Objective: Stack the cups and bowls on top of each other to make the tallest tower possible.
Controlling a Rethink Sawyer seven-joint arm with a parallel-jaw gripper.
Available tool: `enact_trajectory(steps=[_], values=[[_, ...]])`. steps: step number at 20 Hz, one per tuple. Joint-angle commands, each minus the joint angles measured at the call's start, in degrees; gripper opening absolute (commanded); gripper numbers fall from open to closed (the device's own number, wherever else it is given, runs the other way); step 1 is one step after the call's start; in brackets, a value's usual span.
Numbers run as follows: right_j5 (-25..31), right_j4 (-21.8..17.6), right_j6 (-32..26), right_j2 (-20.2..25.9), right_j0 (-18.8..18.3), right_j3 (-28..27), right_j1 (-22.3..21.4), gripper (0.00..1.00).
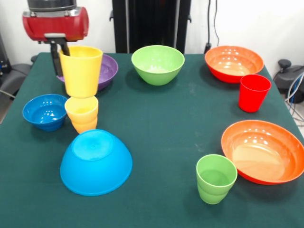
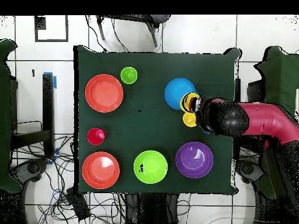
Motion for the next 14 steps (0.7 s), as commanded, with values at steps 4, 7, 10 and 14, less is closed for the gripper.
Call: enact_trajectory(steps=[4, 7, 10, 14], values=[[9.1, -3.7, -19.8, 1.3, 3.1, -10.0, 7.2, 0.0], [6.6, -5.8, -19.8, 0.7, 3.5, -11.0, 10.5, 0.0], [6.2, -6.3, -21.1, 1.4, 3.3, -10.8, 11.7, 0.0], [7.0, -6.5, -22.0, 1.8, 2.9, -10.5, 11.8, 0.0]])
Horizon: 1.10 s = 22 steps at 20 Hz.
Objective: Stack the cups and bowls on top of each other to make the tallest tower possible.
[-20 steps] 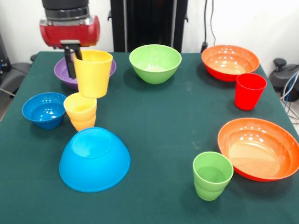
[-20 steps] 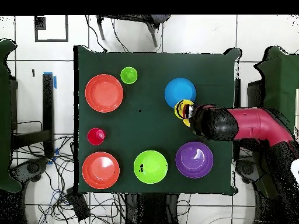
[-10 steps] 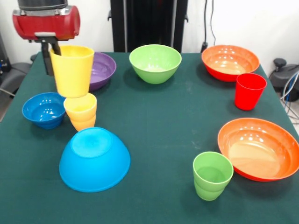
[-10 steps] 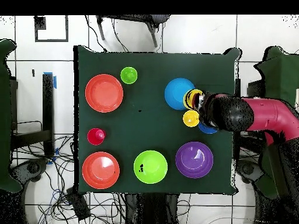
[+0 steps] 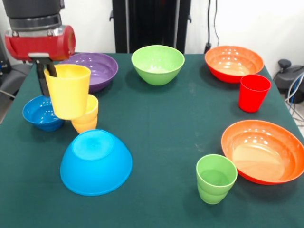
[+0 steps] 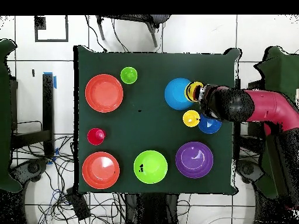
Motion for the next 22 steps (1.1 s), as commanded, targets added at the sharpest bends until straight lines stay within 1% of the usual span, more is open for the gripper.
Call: enact_trajectory(steps=[1, 4, 8, 10, 13, 18, 22], values=[[4.1, -5.0, -22.0, 1.0, 1.9, -2.1, 5.3, 0.0], [3.8, -4.7, -22.0, 1.7, 1.3, -1.3, 4.5, 0.0], [3.9, -4.6, -20.1, 1.4, 1.8, 0.5, 2.8, 0.0], [5.4, -4.3, -19.6, 0.8, 2.3, 0.5, 2.7, 0.0], [4.8, -5.6, -20.6, 0.2, 2.2, 0.2, 3.9, 0.0], [1.1, -8.9, -21.5, -0.5, 1.8, -1.3, 7.1, 0.0], [0.2, -10.0, -21.3, -0.1, 1.6, -2.1, 8.5, 0.0]])
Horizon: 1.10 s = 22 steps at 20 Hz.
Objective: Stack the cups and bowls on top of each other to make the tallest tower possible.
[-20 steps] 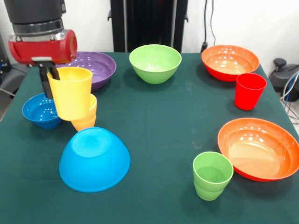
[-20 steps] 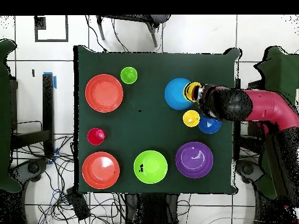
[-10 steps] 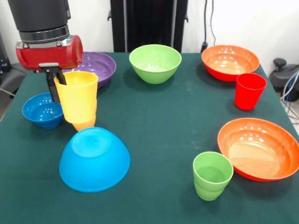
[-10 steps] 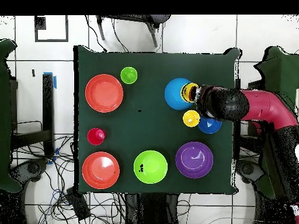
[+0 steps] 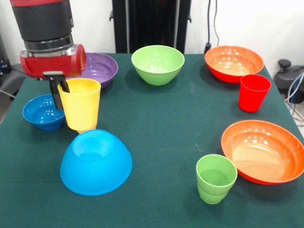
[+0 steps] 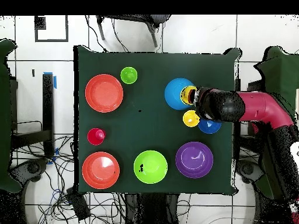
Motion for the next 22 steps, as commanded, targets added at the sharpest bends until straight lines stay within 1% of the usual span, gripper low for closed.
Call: enact_trajectory(steps=[1, 5, 7, 11, 13, 16, 19, 22], values=[[-0.3, -6.8, -20.2, -0.7, 1.6, -2.0, 4.6, 0.0], [-2.6, -9.7, -18.3, -1.4, 2.1, -2.7, 6.9, 0.0], [-3.2, -10.4, -17.4, -1.4, 2.2, -2.9, 7.7, 0.0], [-3.1, -10.9, -16.9, -1.0, 2.3, -2.8, 7.7, 0.0], [-3.9, -11.6, -16.5, -0.9, 2.0, -2.2, 7.2, 0.0], [-3.7, -11.3, -17.0, -0.5, 1.6, -1.7, 6.1, 0.0], [-3.6, -11.0, -17.6, -0.1, 1.5, -2.2, 6.1, 0.0], [-4.1, -11.5, -17.8, -0.1, 1.6, -2.8, 6.8, 0.0]])
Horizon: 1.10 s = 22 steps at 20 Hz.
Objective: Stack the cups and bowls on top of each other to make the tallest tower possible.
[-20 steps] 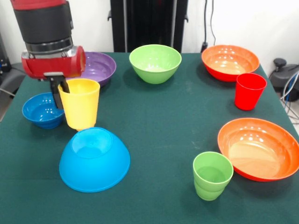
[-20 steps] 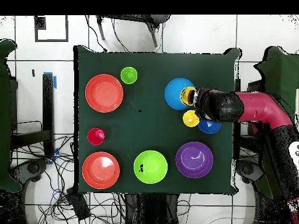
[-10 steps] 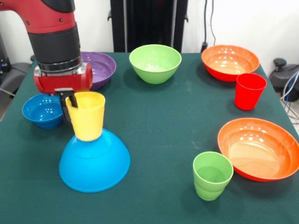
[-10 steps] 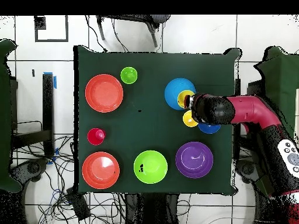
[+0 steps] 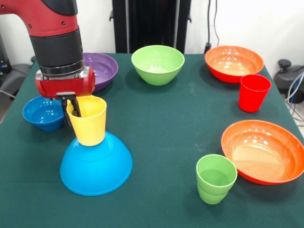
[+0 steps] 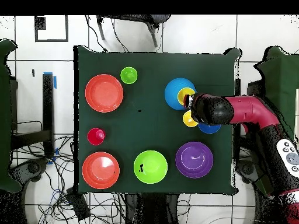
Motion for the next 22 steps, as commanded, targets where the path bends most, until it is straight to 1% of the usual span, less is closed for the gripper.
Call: enact_trajectory(steps=[1, 5, 8, 12, 16, 19, 22], values=[[-1.5, -5.2, -18.0, -0.2, 1.6, -2.8, 1.7, 0.0], [-1.3, -5.5, -18.5, -0.4, 1.6, -3.3, 2.0, 0.0], [-0.4, -6.0, -18.8, -0.8, 2.4, -5.1, 2.2, 0.0], [-0.4, -7.8, -18.7, -1.9, 3.5, -7.0, 3.1, 0.0], [2.1, -7.9, -20.6, -1.9, 4.3, -9.5, 4.8, 0.0], [4.6, -7.9, -21.6, -2.9, 5.6, -11.3, 6.7, 0.0], [4.1, -9.1, -20.6, -4.1, 7.0, -12.7, 8.5, 0.0]])
